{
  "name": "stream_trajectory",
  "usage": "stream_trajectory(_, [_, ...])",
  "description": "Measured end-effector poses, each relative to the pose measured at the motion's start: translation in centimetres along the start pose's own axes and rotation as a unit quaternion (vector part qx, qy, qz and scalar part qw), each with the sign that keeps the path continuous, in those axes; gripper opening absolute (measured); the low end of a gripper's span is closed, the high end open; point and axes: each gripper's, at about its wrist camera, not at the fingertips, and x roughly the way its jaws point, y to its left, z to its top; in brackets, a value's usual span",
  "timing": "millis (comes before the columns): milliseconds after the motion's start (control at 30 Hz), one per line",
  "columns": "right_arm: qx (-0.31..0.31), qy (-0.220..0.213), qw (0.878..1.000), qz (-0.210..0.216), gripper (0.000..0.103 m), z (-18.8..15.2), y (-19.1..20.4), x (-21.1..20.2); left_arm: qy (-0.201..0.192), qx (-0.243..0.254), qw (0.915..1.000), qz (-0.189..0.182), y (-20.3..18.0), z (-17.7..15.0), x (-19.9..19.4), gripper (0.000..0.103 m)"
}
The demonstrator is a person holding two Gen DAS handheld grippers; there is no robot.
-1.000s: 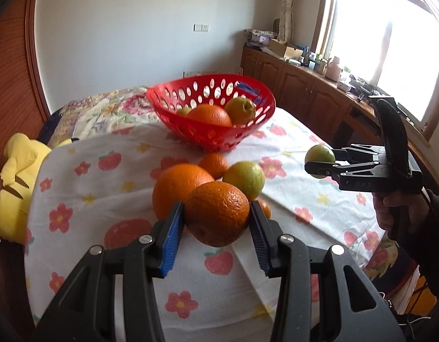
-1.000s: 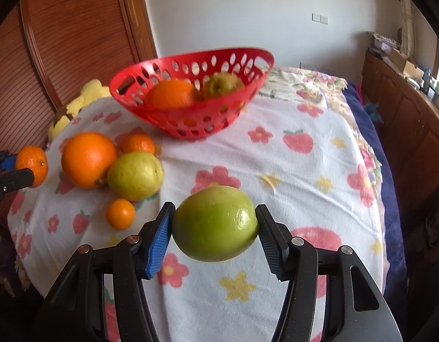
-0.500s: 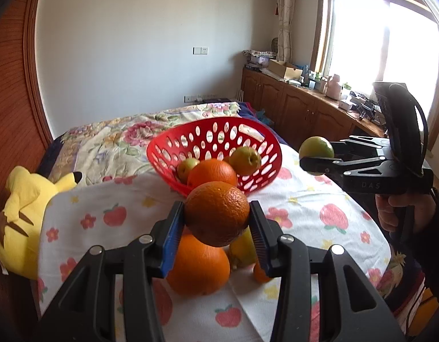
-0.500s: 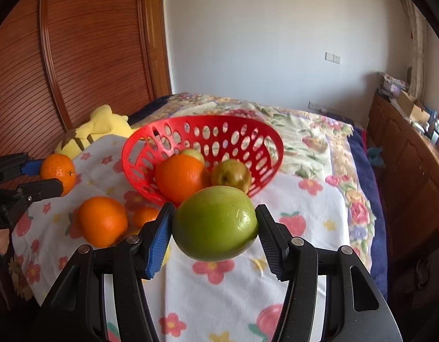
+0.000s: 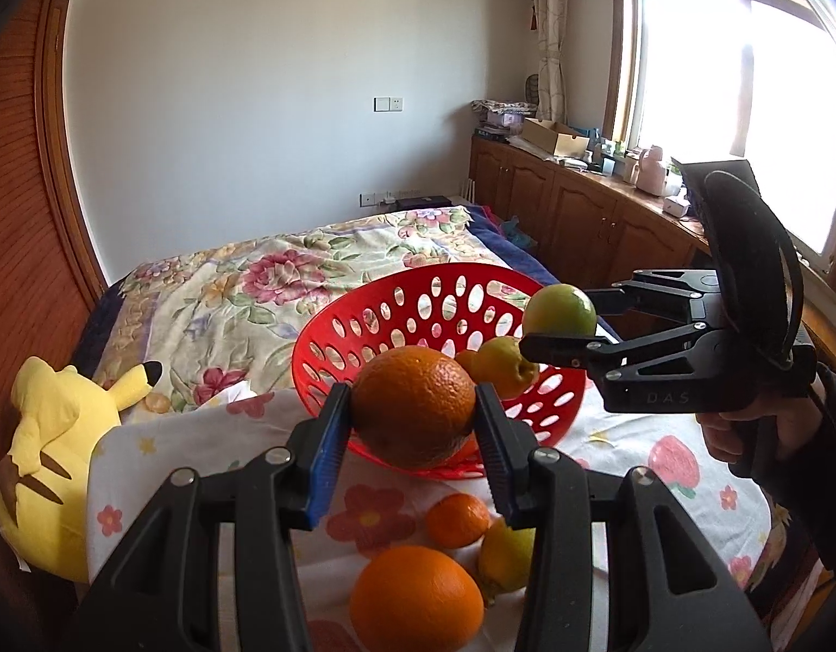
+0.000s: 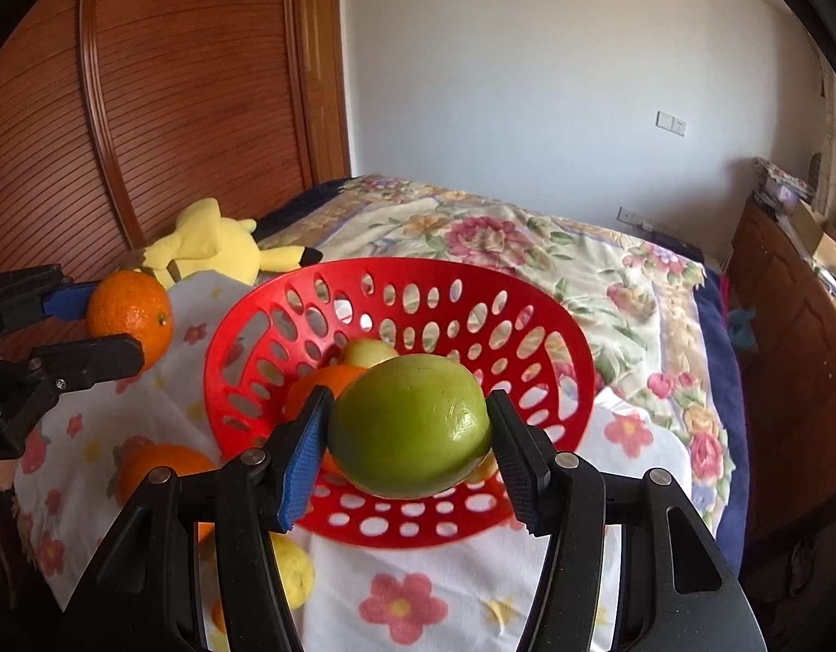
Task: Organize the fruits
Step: 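Lift the green apple and small orange and carry both over the red basket, then open the right tool to drop the apple while the left tool releases the orange into the basket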
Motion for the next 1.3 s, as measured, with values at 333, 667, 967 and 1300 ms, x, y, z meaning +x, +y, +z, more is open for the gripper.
stream_trajectory(333, [0.004, 0.022, 1.0, 0.008, 0.059, 1.5, -1.3, 3.5, 0.016, -0.001, 0.9999, 0.0, 0.1, 0.7, 3.0, 0.044])
stream_trajectory(667, [0.025, 0.062, 0.998, 0.008, 0.059, 1.7, -2.3, 6.6, 0.031, -0.006, 0.9995, 0.005, 0.7, 0.7, 4.7, 0.044])
stream_trajectory(967, [0.029, 0.061, 0.998, 0.006, 0.059, 2.1, -2.1, 7.2, 0.04, -0.005, 0.9992, 0.008, 0.4, 1.0, 5.8, 0.044])
stream_trajectory(1300, [0.035, 0.033, 0.999, 0.005, 0.06, 1.5, -2.9, 5.5, 0.05, 0.0, 0.9987, 0.01, 0.1, 1.4, 7.0, 0.044])
